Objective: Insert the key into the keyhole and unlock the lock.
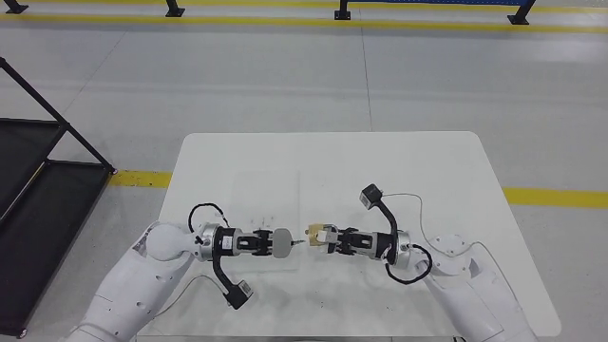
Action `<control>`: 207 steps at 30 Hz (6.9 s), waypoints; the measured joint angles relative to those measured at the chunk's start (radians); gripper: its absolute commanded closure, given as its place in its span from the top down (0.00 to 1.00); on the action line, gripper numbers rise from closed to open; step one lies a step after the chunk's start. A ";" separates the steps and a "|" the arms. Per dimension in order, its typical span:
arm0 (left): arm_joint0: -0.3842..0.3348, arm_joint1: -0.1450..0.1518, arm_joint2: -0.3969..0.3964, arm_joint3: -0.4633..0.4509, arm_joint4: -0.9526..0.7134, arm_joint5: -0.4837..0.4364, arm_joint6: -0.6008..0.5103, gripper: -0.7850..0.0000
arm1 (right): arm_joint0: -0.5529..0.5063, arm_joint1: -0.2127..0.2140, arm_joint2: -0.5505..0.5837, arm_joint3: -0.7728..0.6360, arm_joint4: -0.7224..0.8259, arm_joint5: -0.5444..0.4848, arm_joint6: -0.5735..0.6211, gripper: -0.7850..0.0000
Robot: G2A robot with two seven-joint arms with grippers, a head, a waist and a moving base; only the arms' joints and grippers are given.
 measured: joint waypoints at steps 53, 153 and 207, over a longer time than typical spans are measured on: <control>-0.040 0.013 0.059 0.019 0.010 -0.004 -0.060 0.00 | 0.013 0.005 -0.020 0.001 -0.011 -0.001 -0.006 0.00; -0.051 0.079 0.005 -0.067 -0.306 -1.011 0.071 1.00 | 0.035 0.011 -0.045 -0.001 -0.025 -0.038 0.056 0.00; -0.256 0.217 0.539 0.099 -2.363 -1.554 -1.020 1.00 | 0.035 0.011 -0.045 -0.001 -0.025 -0.038 0.056 0.00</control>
